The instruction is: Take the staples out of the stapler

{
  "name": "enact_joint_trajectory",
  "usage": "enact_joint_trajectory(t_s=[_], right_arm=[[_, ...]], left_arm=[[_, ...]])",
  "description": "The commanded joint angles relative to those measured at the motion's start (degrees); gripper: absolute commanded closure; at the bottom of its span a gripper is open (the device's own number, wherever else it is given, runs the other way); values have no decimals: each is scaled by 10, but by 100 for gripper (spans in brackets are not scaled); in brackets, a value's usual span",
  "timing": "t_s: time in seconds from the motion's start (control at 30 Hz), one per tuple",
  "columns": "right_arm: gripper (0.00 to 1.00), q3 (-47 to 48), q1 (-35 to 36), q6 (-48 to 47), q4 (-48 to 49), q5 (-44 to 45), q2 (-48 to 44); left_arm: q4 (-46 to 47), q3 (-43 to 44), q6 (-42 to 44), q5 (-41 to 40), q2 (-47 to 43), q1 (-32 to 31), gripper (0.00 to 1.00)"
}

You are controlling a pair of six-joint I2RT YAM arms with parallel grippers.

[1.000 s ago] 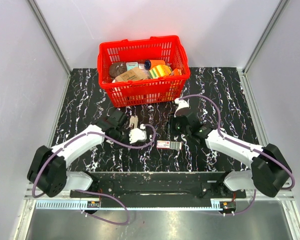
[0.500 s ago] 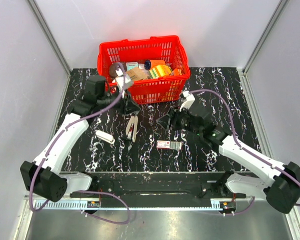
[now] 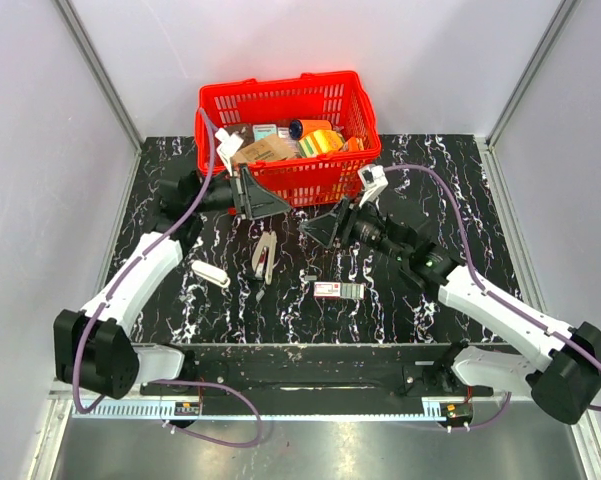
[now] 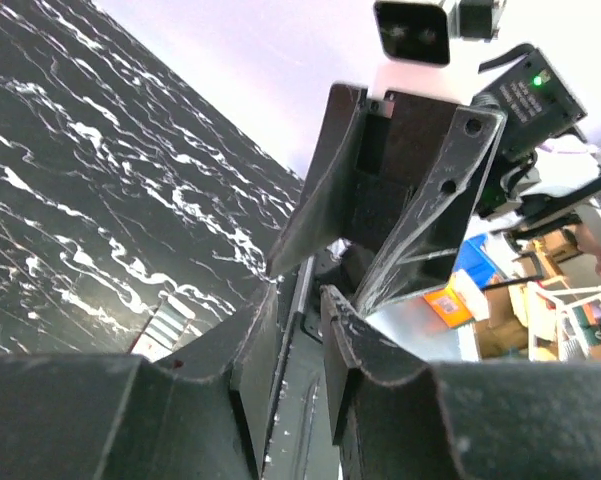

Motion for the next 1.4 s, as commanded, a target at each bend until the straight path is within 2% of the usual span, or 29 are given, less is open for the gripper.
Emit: enact_joint_trajectory(t_s=[0.0, 0.03, 0.07, 0.13, 0.2, 0.27, 0.4, 0.53, 0.67, 0.8, 1.03, 1.37], right_arm=[[41, -1, -2, -8, -23, 47, -7], [42, -8, -2, -17, -39, 66, -11], [42, -19, -2, -22, -53, 86, -16], [41, -45, -3, -31, -80, 142, -31], [41, -61, -4, -36, -128, 222, -31], [42, -61, -4, -41, -171, 256, -10], [46, -43, -3, -35, -225, 281, 81], [50, 19, -3, -43, -284, 295, 189], [51, 45, -4, -49, -304, 286, 227], [51, 68, -5, -65, -323, 279, 259], [53, 142, -16, -88, -376, 272, 350], [53, 187, -17, -91, -427, 252, 408]], left_arm=[[-286, 97, 309, -66, -19, -10, 71], [-384, 117, 391, -127, -13, -21, 69], [-440, 125, 480, -156, -5, -38, 67], [-498, 123, 603, -256, 14, -74, 64], [-516, 110, 673, -304, 38, -91, 57], [-531, 109, 709, -324, 65, -97, 51], [-550, 118, 740, -336, 117, -108, 45], [-545, 109, 772, -364, 143, -147, 43], [-544, 119, 794, -374, 176, -170, 43], [-546, 132, 780, -366, 194, -170, 44], [-559, 101, 763, -359, 122, -149, 43], [-606, 73, 756, -336, 12, -63, 43]])
